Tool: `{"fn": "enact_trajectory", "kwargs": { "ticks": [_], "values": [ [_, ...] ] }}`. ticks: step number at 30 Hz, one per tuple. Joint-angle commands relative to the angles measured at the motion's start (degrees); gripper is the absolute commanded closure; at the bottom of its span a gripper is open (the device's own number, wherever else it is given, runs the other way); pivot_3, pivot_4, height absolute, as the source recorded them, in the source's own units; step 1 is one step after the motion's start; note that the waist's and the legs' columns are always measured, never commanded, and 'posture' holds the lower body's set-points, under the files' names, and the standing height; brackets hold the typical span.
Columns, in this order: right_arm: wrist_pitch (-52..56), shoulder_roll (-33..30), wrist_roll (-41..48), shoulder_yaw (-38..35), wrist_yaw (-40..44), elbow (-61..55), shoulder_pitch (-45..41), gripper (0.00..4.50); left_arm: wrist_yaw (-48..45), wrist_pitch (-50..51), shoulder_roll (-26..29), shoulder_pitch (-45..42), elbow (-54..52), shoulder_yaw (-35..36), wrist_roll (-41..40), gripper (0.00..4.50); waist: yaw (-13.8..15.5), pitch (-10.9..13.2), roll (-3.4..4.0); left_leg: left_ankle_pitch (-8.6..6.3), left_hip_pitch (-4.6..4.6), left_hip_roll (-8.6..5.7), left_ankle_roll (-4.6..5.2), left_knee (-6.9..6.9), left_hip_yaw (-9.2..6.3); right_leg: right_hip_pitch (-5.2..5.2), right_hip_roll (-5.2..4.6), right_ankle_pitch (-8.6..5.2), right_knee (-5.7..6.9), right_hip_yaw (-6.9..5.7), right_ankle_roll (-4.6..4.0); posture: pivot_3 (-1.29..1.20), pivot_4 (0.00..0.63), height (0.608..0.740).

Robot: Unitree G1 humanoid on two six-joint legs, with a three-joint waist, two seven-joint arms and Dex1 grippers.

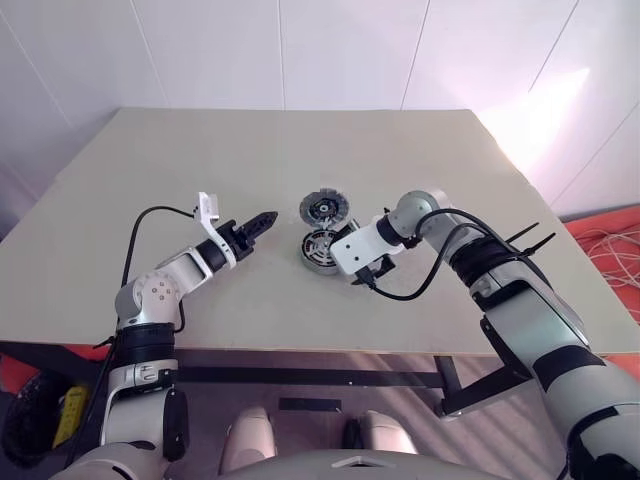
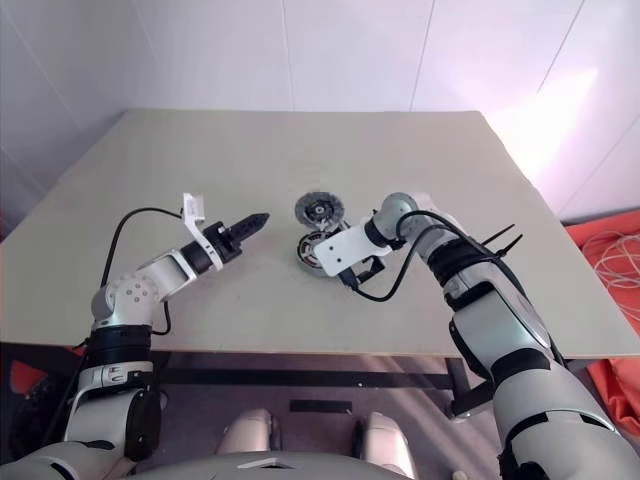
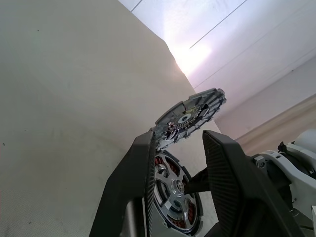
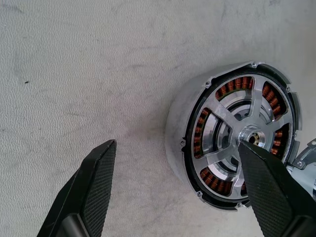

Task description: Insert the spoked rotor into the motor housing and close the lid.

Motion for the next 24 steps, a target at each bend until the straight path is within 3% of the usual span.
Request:
{"fn": "enact_trajectory", "kwargs": {
  "ticks": [1,8,12,24],
  "values": [
    [-0.7,-0.7,1.2,-0.9,1.3,-2.2,-1.0,0.04,-0.2,-0.9,0.5,-0.7,-1.4,0.7,-0.8,2.88,0.0,0.0,0.0,0.0,0.0,0.0,0.0,0.0,0.0,0.0,0.0,0.0,0.0,0.0,0.0,0.0,0.0,0.74],
    [0.9,-1.7,3.4,-1.9,4.0,-7.1,0.5,0.04,-0.3,-0.9,0.6,-0.9,-1.3,0.6,-0.8,2.88,0.0,0.0,0.0,-0.01,-0.03,0.0,0.01,0.0,0.0,-0.02,0.0,0.0,-0.01,0.0,0.0,0.0,0.0,0.74],
    [1.7,-1.6,3.6,-1.8,3.7,-8.2,1.1,0.94,-0.4,-0.8,0.7,-1.3,-1.1,0.5,-0.7,2.88,0.0,0.0,0.0,-0.01,-0.02,0.0,0.02,0.0,0.0,-0.01,0.0,0.0,-0.01,0.0,0.0,0.0,0.0,0.74],
    [0.8,0.2,1.0,-0.3,0.9,-2.0,0.0,0.94,-0.1,-1.0,0.5,-0.7,-1.7,0.6,-0.8,2.88,0.0,0.0,0.0,-0.01,-0.02,0.0,0.01,0.0,0.0,-0.02,0.0,0.0,-0.01,0.0,0.0,0.0,0.0,0.74]
  ]
}}
